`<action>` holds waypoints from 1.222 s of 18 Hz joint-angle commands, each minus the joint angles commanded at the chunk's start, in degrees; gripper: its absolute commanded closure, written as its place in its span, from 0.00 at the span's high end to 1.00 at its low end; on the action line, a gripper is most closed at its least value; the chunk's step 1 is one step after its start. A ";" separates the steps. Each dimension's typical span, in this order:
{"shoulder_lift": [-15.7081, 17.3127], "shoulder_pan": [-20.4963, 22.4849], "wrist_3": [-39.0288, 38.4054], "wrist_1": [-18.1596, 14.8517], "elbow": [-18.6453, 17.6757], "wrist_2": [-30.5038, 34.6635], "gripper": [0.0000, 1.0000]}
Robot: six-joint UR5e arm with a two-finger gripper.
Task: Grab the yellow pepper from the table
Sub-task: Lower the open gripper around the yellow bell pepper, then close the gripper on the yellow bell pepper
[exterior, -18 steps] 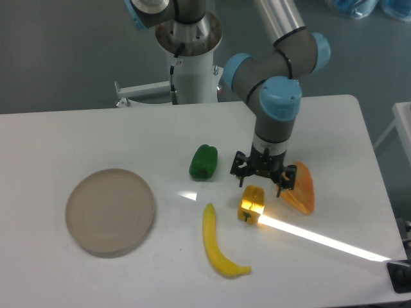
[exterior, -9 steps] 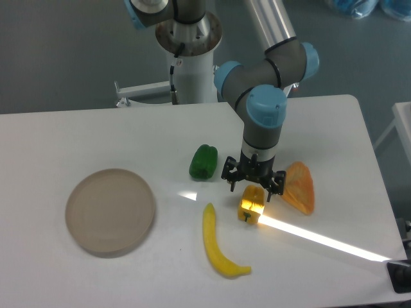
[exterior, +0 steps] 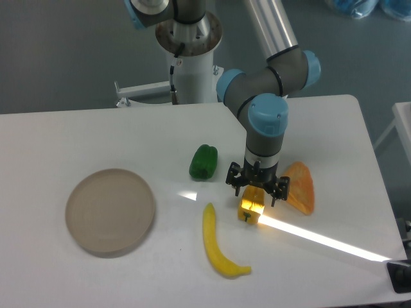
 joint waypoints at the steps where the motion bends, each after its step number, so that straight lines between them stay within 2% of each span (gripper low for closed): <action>1: -0.17 0.00 0.00 0.00 0.00 0.00 1.00; 5: -0.26 0.00 0.00 0.26 0.09 -0.09 1.00; 6: -0.26 0.00 0.00 0.26 0.17 -0.09 0.94; 8: -0.26 0.09 0.09 0.26 0.44 -0.17 0.70; 11: -0.26 0.09 0.79 0.18 0.70 -0.26 0.49; 13: -0.18 0.09 0.88 0.18 0.88 -0.26 0.45; 19: 0.17 0.26 1.23 0.18 1.14 -0.35 0.45; 22: 0.44 0.26 2.11 -0.09 3.24 0.00 0.45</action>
